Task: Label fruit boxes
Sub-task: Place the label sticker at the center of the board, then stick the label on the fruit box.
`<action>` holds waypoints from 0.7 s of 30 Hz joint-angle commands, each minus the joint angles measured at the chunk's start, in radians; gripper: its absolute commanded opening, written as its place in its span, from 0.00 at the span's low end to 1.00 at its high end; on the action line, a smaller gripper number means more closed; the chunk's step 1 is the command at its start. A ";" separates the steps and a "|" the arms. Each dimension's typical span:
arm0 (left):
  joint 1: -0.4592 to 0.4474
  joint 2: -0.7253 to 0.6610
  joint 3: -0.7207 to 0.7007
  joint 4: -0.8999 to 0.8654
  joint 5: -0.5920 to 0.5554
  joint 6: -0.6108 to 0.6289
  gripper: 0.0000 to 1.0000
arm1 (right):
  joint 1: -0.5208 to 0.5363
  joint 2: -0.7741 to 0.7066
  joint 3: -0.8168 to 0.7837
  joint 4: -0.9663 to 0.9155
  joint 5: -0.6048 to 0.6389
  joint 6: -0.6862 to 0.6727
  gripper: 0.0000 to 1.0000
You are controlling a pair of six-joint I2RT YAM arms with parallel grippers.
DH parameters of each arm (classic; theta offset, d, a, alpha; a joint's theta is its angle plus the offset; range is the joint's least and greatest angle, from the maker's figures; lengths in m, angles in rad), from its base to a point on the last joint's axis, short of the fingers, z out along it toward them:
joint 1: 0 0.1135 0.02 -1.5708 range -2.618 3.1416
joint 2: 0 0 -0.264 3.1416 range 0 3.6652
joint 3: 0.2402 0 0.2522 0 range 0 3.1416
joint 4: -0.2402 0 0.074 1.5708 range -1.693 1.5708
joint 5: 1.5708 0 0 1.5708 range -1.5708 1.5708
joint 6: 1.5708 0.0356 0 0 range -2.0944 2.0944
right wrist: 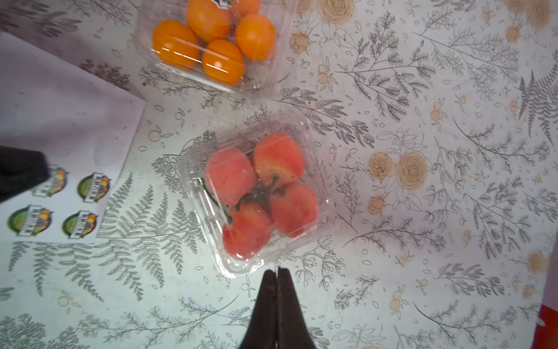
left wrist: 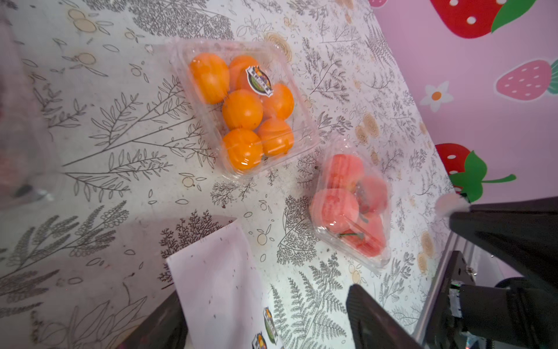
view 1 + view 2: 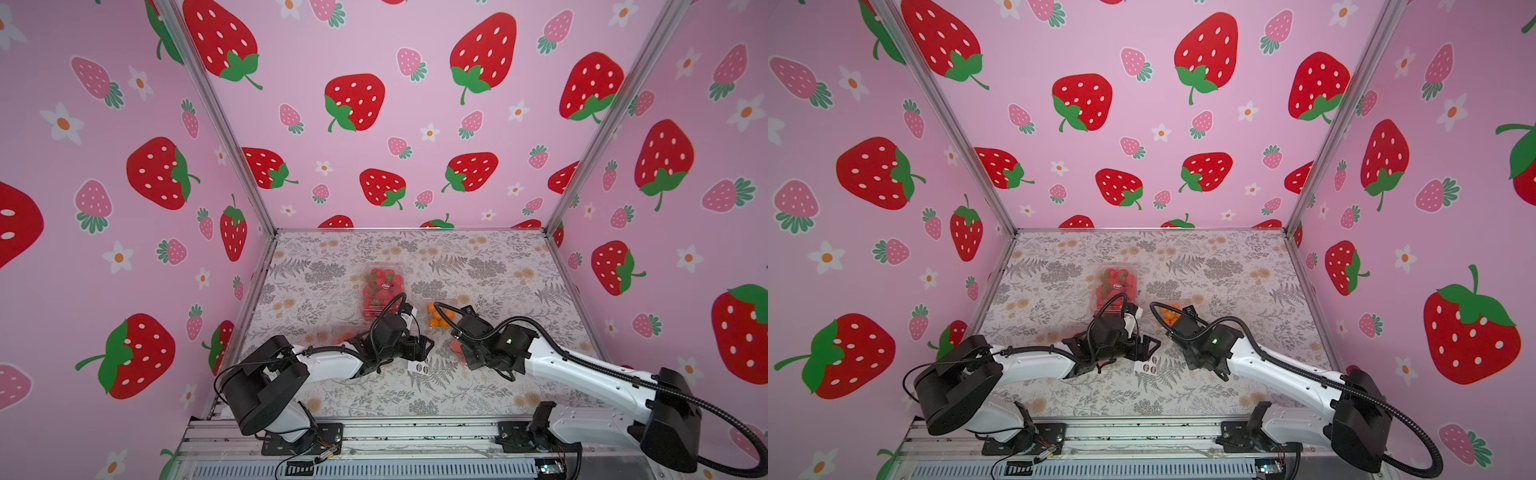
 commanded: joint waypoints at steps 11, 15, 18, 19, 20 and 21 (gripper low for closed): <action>-0.004 -0.159 -0.040 -0.042 -0.053 0.047 0.99 | -0.106 0.119 0.040 0.010 -0.136 -0.068 0.00; -0.003 -0.189 -0.062 -0.005 -0.010 0.056 0.99 | -0.122 0.169 0.046 0.036 -0.193 -0.091 0.00; -0.004 -0.202 -0.071 -0.004 0.023 0.061 0.99 | -0.138 0.197 0.045 0.077 -0.236 -0.104 0.00; -0.004 -0.206 -0.073 -0.002 0.024 0.060 0.99 | -0.140 0.207 0.047 0.083 -0.248 -0.110 0.00; -0.004 -0.209 -0.077 0.002 0.031 0.062 0.99 | -0.142 0.214 0.046 0.089 -0.257 -0.113 0.00; -0.004 -0.212 -0.080 0.008 0.037 0.061 0.99 | -0.144 0.221 0.046 0.098 -0.268 -0.114 0.00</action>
